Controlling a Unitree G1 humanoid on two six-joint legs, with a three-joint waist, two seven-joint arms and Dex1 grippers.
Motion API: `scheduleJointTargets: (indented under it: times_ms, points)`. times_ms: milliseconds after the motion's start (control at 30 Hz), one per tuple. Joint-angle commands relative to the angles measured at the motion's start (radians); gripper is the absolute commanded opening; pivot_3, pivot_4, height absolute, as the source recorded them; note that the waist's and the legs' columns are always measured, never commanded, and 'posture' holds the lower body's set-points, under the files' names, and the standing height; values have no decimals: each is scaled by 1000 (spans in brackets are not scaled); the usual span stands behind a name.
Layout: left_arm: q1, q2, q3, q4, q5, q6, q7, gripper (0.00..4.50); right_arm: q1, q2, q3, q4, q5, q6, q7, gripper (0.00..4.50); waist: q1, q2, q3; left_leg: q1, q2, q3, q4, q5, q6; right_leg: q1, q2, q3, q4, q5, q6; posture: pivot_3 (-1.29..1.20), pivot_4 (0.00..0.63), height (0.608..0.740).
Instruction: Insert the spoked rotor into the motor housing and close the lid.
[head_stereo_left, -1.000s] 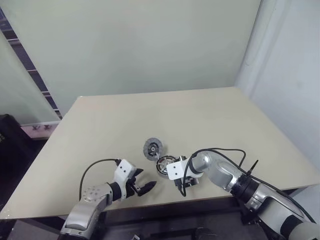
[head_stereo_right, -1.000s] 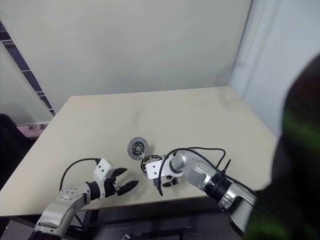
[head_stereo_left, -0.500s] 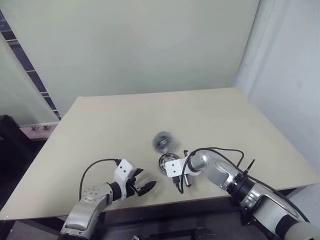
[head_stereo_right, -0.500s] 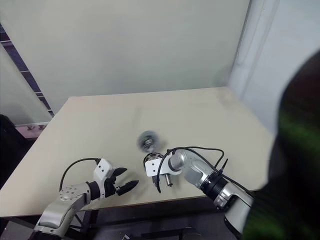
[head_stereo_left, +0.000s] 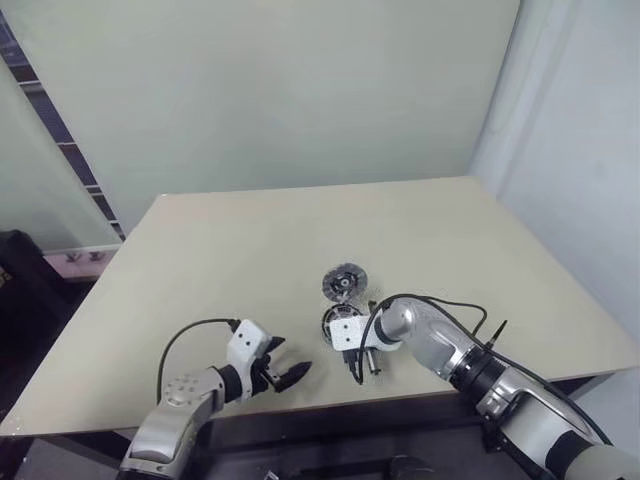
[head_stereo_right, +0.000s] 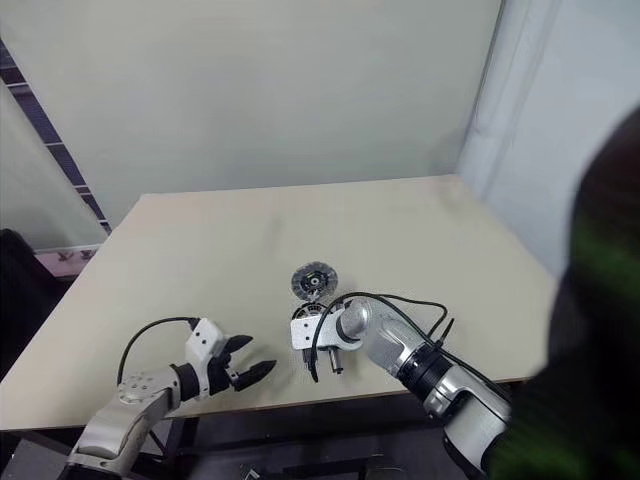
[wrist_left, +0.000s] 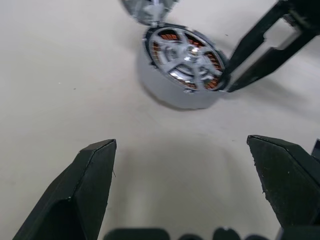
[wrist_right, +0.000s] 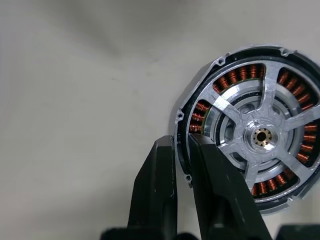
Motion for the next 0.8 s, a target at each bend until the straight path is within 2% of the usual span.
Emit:
scheduleJointTargets:
  times_ms: [33,233,400,800]
  points:
    - [-8,13,43,-17,-5,-21,6,4500,16,17,-42,-125,65,141,84,98,0,0,0,0,0,0,0,0,0,0,0,0,0,0,0,0,0,740]
    - [14,19,70,-24,-9,-15,14,4500,35,66,-68,-225,111,407,87,96,-1,0,0,-1,0,0,0,0,0,-1,0,0,0,0,0,0,0,740]
    - [39,18,108,-33,-17,-14,38,4500,63,161,-112,-246,160,621,-9,95,0,0,0,-1,0,-1,0,0,0,-1,0,-1,1,0,0,0,0,740]
    - [89,4,122,-69,-15,-6,62,4500,64,425,-321,-135,310,770,-303,93,-6,0,0,0,2,0,-1,0,-1,-2,1,-1,2,0,0,0,0,740]
